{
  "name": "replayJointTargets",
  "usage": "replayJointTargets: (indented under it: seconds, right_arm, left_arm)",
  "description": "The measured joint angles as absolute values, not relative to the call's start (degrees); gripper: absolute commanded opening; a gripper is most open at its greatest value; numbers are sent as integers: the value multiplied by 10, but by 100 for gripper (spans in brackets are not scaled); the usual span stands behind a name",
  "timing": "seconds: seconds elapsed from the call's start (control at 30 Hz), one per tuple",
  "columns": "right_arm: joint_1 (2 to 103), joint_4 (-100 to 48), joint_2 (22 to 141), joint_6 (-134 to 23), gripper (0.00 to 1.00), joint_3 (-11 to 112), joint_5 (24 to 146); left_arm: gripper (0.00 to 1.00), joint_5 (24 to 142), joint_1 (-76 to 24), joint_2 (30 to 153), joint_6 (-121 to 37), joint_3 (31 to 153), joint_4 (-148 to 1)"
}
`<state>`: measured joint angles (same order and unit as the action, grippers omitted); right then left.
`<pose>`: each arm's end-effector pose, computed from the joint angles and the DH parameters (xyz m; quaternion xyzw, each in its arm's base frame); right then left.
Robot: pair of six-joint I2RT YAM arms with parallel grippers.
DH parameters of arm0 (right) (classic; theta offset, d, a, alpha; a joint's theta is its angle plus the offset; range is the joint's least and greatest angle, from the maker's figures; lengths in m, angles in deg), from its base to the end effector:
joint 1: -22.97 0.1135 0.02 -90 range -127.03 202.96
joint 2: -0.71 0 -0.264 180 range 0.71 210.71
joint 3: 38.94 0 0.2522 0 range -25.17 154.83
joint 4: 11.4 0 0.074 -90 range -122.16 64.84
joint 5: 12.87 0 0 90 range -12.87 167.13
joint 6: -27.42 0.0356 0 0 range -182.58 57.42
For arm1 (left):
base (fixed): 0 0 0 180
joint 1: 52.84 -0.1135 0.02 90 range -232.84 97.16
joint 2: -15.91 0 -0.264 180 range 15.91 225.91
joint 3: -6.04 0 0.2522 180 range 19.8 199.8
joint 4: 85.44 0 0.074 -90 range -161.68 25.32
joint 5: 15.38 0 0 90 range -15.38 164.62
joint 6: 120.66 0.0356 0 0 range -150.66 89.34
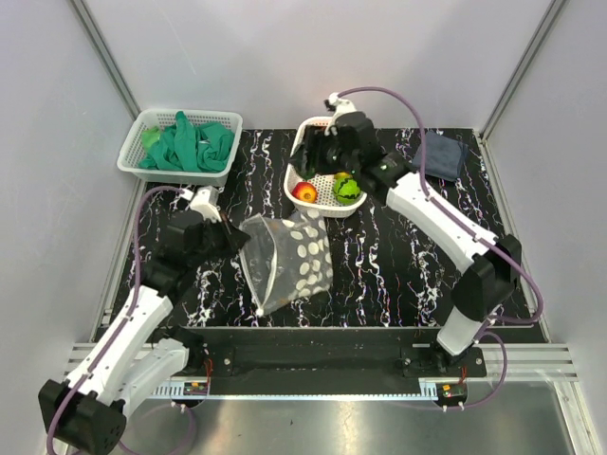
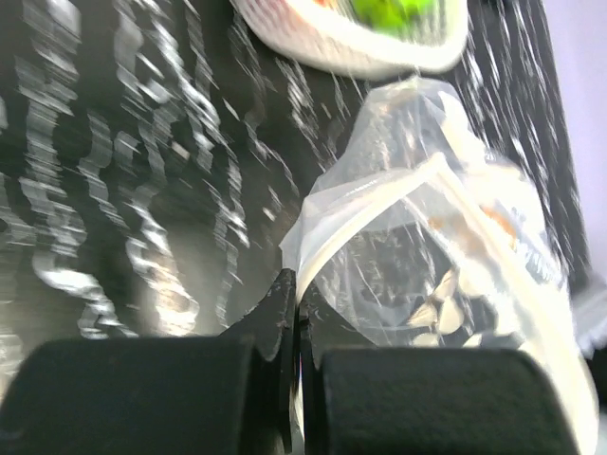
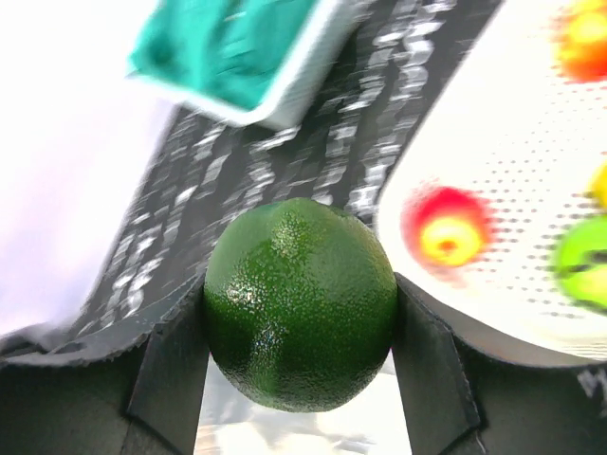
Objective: Open the zip-top bag and remove the fake food
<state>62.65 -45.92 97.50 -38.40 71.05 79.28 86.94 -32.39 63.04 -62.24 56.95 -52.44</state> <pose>0.3061 0.2557 0.3934 -0.1218 0.8166 0.3114 0.4705 0.1725 -0.0724 0.2705 -0.0291 0.8588 -0.3038 0.4114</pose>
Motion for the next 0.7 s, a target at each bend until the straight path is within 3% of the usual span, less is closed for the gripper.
replayJointTargets:
  seconds: [0.37,0.7]
  right_arm:
    - [527,-461,1126,-459,65,779,752]
    - [498,-465,1306,-499,79,907,746]
  left_arm:
    - [0,651,-358,608,-546,690,-472]
    - [0,622,-362,797,-506,783,-470]
